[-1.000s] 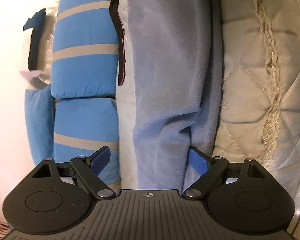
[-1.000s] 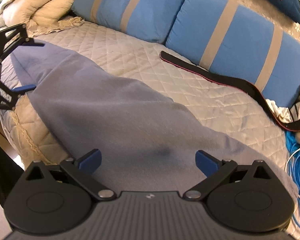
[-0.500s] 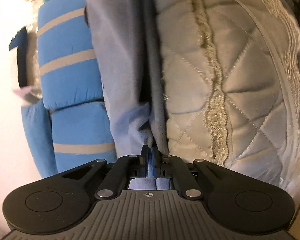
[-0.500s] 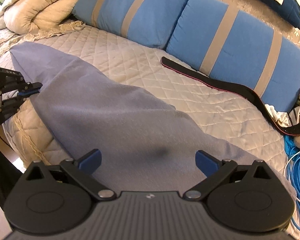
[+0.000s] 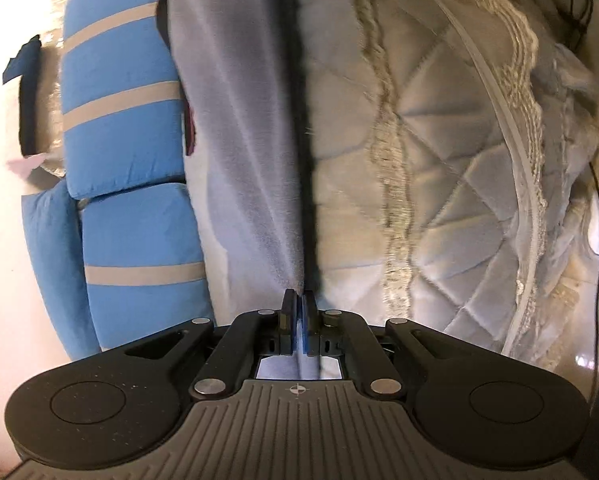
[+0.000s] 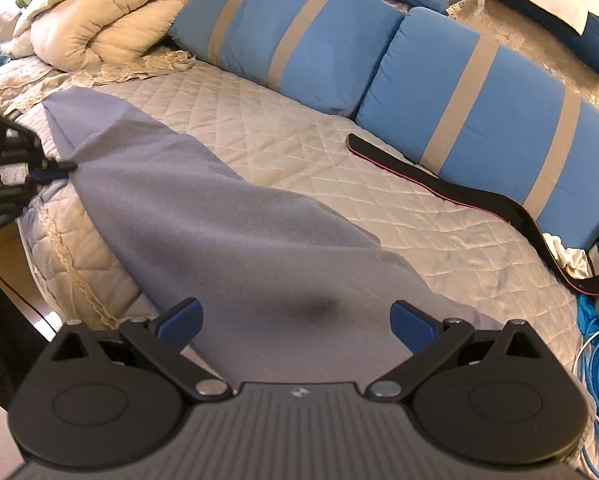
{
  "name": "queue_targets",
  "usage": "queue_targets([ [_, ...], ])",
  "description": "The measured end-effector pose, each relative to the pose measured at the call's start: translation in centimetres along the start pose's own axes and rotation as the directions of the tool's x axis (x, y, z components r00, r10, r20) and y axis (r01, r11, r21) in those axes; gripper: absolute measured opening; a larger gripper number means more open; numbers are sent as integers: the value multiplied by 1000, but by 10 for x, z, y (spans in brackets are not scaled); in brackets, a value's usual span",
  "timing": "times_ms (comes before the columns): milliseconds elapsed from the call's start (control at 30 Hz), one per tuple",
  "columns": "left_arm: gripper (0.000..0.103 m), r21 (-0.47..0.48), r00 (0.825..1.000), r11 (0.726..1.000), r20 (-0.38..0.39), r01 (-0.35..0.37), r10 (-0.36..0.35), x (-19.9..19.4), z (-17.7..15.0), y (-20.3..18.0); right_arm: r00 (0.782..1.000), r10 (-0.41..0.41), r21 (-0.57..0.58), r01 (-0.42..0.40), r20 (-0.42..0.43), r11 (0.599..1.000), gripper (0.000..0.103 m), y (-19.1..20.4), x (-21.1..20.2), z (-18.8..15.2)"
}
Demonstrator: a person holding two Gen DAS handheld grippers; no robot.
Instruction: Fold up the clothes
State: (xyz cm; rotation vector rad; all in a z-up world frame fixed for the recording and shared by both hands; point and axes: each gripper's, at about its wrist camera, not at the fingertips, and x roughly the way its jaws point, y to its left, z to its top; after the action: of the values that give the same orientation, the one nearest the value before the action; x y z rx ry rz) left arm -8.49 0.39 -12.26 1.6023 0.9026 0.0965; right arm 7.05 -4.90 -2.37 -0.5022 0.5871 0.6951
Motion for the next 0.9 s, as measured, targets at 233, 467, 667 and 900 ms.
queue_targets([
  [233,78,-138,999,990,-20,-31,28,-3,-27,36,1000,-9,-4,9,-6,1000,103,0,1,-2],
  [467,78,-315,995,944,-54,-102,89,16,-110,88,1000,-11,-3,11,-21,1000,103,-1,4,-6],
  [667,78,-228,990,973,144,40,-7,28,-156,58,999,-15,-10,14,-31,1000,103,0,7,-8],
  [900,78,-229,982,971,186,65,-22,40,-148,46,997,-39,5,39,-63,999,103,-7,15,-13],
])
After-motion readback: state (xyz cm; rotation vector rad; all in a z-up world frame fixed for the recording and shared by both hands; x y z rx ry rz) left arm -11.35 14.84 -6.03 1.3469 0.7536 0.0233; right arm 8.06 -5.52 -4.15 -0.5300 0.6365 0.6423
